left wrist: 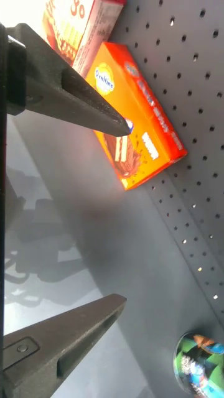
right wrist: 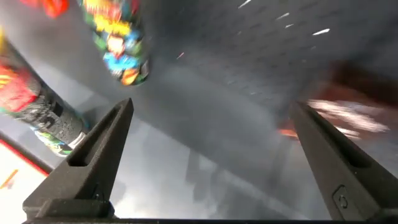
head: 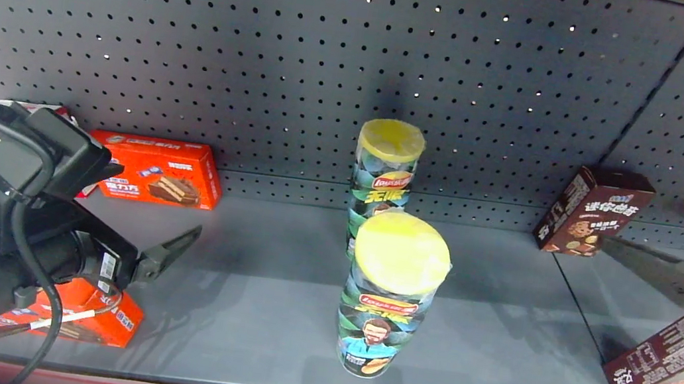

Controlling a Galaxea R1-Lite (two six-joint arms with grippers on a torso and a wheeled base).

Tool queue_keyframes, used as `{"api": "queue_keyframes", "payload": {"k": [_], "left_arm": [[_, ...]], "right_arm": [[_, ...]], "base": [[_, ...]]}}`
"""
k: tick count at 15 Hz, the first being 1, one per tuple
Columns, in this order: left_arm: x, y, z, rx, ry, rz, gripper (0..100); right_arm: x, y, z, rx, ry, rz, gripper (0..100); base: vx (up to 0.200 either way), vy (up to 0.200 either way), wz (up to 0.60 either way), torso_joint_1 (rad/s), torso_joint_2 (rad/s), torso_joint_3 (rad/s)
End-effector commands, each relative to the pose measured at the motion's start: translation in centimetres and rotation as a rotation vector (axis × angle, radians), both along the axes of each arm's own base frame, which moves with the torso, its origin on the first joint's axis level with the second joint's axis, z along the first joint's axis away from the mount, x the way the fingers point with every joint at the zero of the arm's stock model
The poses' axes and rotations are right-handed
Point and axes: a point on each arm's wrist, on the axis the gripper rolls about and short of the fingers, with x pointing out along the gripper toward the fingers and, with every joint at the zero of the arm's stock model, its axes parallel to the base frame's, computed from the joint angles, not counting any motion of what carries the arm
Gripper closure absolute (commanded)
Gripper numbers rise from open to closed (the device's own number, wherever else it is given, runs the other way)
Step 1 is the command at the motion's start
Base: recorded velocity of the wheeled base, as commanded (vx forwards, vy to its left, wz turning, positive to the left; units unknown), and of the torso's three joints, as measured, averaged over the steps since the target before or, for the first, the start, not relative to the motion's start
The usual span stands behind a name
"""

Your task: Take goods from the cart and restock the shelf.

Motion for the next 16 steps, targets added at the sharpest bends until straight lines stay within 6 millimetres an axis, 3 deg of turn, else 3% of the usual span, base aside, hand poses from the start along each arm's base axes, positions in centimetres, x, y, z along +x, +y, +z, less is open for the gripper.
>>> {"api": "queue_keyframes", "payload": {"k": [1,3,5,6,7,9,11,13,16], "left_arm": [[-0.1,0.0,-0.2,0.002,0.006,-0.002,0],[-0.2,-0.1,-0.3,0.003,0.008,-0.007,0],[-0.4,0.0,0.0,-0.001,-0.003,-0.007,0],[-0.5,0.1,0.0,-0.002,-0.006,-0.005,0],[-0.6,0.1,0.2,-0.006,-0.014,-0.005,0],[-0.8,0.2,0.7,-0.014,-0.034,-0.005,0],[-1.2,0.3,1.3,-0.023,-0.059,-0.009,0],[-1.6,0.5,1.8,-0.033,-0.083,-0.007,0],[-2.5,0.8,2.8,-0.055,-0.143,-0.007,0]], "right_arm": [[-6.1,-2.7,0.6,0.050,-0.151,-0.086,0],[-10.3,-4.0,-2.1,0.067,-0.199,-0.091,0],[-13.1,-4.8,-5.5,0.076,-0.222,-0.091,0],[-13.9,-5.0,-6.7,0.079,-0.229,-0.092,0],[-15.4,-5.4,-9.3,0.076,-0.227,-0.103,0],[-17.2,-5.9,-12.6,0.065,-0.200,-0.126,0],[-17.9,-6.1,-15.0,0.054,-0.136,-0.123,0],[-17.7,-6.0,-15.5,0.088,-0.103,-0.123,0],[-16.6,-5.7,-18.7,0.076,-0.001,-0.125,0]], "base": [[0.000,0.000,0.00,0.000,0.00,0.000],[0.000,0.000,0.00,0.000,0.00,0.000],[0.000,0.000,0.00,0.000,0.00,0.000],[0.000,0.000,0.00,0.000,0.00,0.000],[0.000,0.000,0.00,0.000,0.00,0.000],[0.000,0.000,0.00,0.000,0.00,0.000],[0.000,0.000,0.00,0.000,0.00,0.000],[0.000,0.000,0.00,0.000,0.00,0.000],[0.000,0.000,0.00,0.000,0.00,0.000]]}}
